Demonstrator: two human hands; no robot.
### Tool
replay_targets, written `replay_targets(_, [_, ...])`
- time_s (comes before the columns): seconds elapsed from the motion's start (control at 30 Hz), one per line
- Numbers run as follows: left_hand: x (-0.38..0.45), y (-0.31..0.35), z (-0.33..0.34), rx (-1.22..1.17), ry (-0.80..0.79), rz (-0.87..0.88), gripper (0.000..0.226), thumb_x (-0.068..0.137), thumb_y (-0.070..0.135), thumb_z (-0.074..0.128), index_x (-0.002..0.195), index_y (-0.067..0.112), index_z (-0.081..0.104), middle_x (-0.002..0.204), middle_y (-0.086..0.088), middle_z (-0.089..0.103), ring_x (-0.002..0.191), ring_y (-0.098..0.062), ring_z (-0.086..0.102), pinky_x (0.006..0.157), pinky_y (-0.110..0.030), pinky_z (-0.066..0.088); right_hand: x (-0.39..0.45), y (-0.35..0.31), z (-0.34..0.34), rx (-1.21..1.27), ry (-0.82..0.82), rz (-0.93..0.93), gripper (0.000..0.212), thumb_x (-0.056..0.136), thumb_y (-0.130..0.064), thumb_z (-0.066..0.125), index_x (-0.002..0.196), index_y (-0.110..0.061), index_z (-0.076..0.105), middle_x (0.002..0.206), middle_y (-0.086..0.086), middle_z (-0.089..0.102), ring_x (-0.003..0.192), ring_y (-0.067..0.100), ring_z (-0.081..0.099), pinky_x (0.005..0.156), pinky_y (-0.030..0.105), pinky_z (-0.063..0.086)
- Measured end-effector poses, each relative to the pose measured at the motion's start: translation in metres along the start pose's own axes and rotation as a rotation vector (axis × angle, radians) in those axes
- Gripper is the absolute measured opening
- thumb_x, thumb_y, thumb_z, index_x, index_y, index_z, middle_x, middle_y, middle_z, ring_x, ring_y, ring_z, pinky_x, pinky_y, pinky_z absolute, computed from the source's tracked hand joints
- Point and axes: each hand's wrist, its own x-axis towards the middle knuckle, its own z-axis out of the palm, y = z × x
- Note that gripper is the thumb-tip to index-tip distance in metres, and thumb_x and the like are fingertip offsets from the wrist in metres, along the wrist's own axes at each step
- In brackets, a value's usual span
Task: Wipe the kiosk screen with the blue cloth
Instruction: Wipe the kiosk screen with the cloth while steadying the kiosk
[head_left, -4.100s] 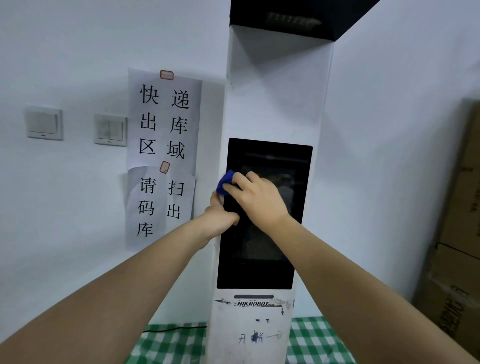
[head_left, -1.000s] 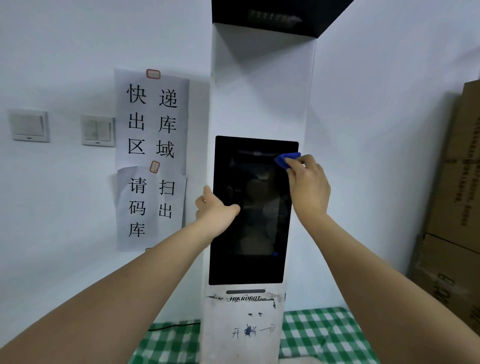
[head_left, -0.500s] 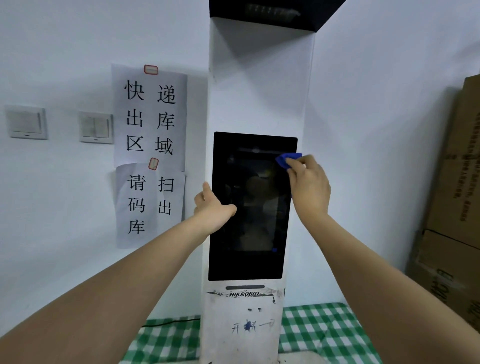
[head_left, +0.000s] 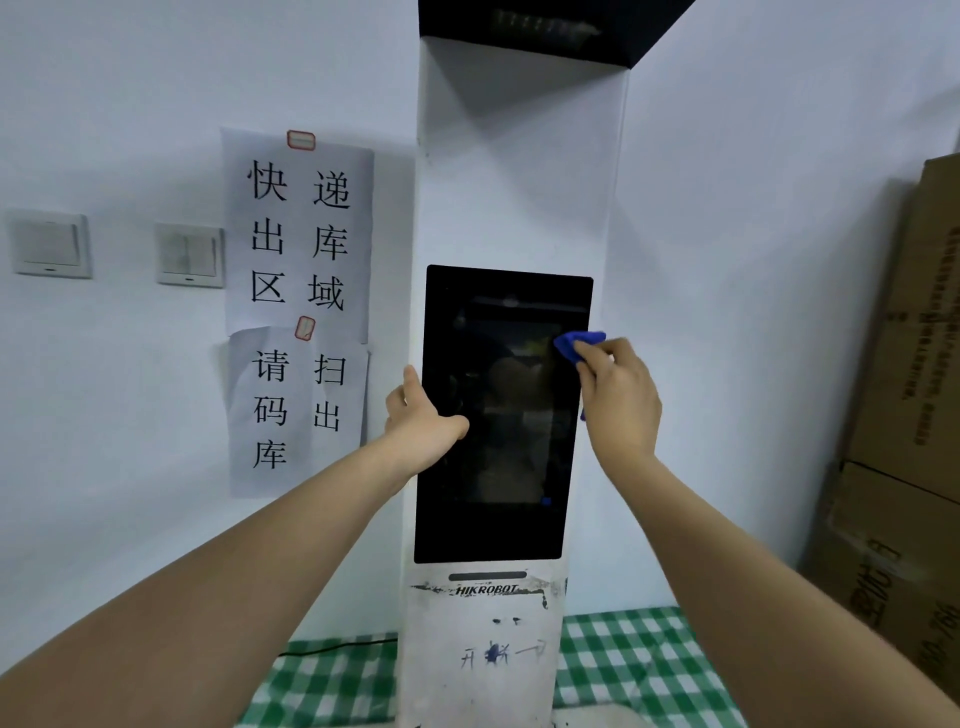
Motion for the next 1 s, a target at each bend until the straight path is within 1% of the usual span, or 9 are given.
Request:
replay_targets(0.1, [-0.001, 0.000, 0.001, 0.002, 0.006, 0.004, 0.090, 0.090, 0.017, 0.053, 0.151, 0.025, -0.013, 0.158, -0.001, -0.001, 0.139, -0.028, 0.028, 0.107, -0.037, 0.032, -0.016, 0.003, 0.002, -0.004, -0.051, -0.020, 0.029, 0.093, -0.011, 0.056, 0.121, -0.014, 0.063, 0.107, 0.007, 0.061, 0.082, 0.026, 0.057, 0.058, 0.035, 0.050])
replay_targets(0.17, [-0.002, 0.002, 0.001, 0.000, 0.009, 0.000, 0.090, 0.090, 0.017, 0.053, 0.151, 0.024, -0.013, 0.158, -0.002, -0.001, 0.139, -0.028, 0.028, 0.107, -0.036, 0.032, -0.008, 0.004, -0.002, 0.002, -0.057, -0.024, 0.028, 0.094, -0.012, 0.054, 0.120, -0.015, 0.063, 0.109, 0.005, 0.060, 0.082, 0.026, 0.057, 0.059, 0.033, 0.049])
replay_targets(0.27, [-0.004, 0.003, 0.002, -0.001, 0.011, -0.002, 0.090, 0.090, 0.016, 0.053, 0.151, 0.024, -0.013, 0.158, -0.002, -0.001, 0.139, -0.028, 0.028, 0.106, -0.036, 0.032, 0.013, 0.003, -0.006, 0.064, -0.021, 0.107, 0.030, 0.096, -0.015, 0.050, 0.124, -0.017, 0.061, 0.112, 0.003, 0.058, 0.083, 0.026, 0.059, 0.062, 0.030, 0.044])
replay_targets(0.33, [-0.004, 0.002, 0.001, 0.001, 0.014, -0.001, 0.090, 0.090, 0.016, 0.053, 0.151, 0.024, -0.013, 0.158, -0.001, -0.002, 0.140, -0.028, 0.027, 0.106, -0.036, 0.032, 0.012, -0.001, -0.005, 0.082, -0.004, 0.148, 0.030, 0.096, -0.016, 0.050, 0.125, -0.018, 0.061, 0.111, 0.003, 0.057, 0.081, 0.026, 0.059, 0.063, 0.032, 0.046])
replay_targets(0.57, [-0.003, 0.000, 0.001, -0.002, 0.002, 0.001, 0.090, 0.090, 0.015, 0.053, 0.151, 0.025, -0.013, 0.158, 0.000, -0.002, 0.140, -0.027, 0.026, 0.106, -0.035, 0.032, -0.018, -0.001, 0.001, -0.028, -0.085, -0.089, 0.026, 0.091, -0.010, 0.060, 0.115, -0.014, 0.066, 0.104, 0.006, 0.061, 0.079, 0.026, 0.059, 0.053, 0.032, 0.048])
replay_targets(0.67, [-0.004, 0.001, 0.001, -0.012, -0.002, 0.001, 0.090, 0.090, 0.015, 0.053, 0.151, 0.025, -0.014, 0.158, 0.000, -0.003, 0.140, -0.027, 0.027, 0.106, -0.035, 0.032, 0.003, -0.004, -0.003, 0.001, -0.048, 0.030, 0.028, 0.095, -0.015, 0.053, 0.121, -0.017, 0.063, 0.110, 0.004, 0.058, 0.084, 0.024, 0.058, 0.058, 0.029, 0.043])
replay_targets(0.77, [-0.004, -0.001, 0.000, -0.022, -0.013, 0.004, 0.090, 0.090, 0.015, 0.052, 0.151, 0.026, -0.013, 0.158, 0.002, -0.003, 0.140, -0.026, 0.027, 0.106, -0.035, 0.031, 0.000, -0.015, -0.001, 0.086, 0.003, 0.143, 0.030, 0.095, -0.016, 0.052, 0.124, -0.018, 0.061, 0.110, 0.002, 0.057, 0.085, 0.023, 0.057, 0.062, 0.029, 0.044])
replay_targets(0.93, [-0.004, -0.004, -0.004, -0.038, -0.040, 0.009, 0.090, 0.089, 0.013, 0.051, 0.151, 0.028, -0.013, 0.158, 0.005, -0.003, 0.141, -0.024, 0.025, 0.109, -0.036, 0.029, -0.026, -0.017, 0.010, -0.009, -0.084, -0.168, 0.029, 0.086, -0.007, 0.064, 0.113, -0.015, 0.067, 0.102, 0.005, 0.061, 0.078, 0.027, 0.059, 0.052, 0.032, 0.049])
replay_targets(1.0, [-0.006, -0.004, -0.005, -0.041, -0.048, 0.011, 0.090, 0.089, 0.012, 0.051, 0.151, 0.027, -0.013, 0.158, 0.005, -0.004, 0.142, -0.024, 0.024, 0.109, -0.036, 0.029, -0.015, -0.015, 0.006, 0.008, -0.066, -0.112, 0.028, 0.090, -0.011, 0.060, 0.116, -0.017, 0.066, 0.106, 0.004, 0.060, 0.083, 0.026, 0.058, 0.055, 0.033, 0.048])
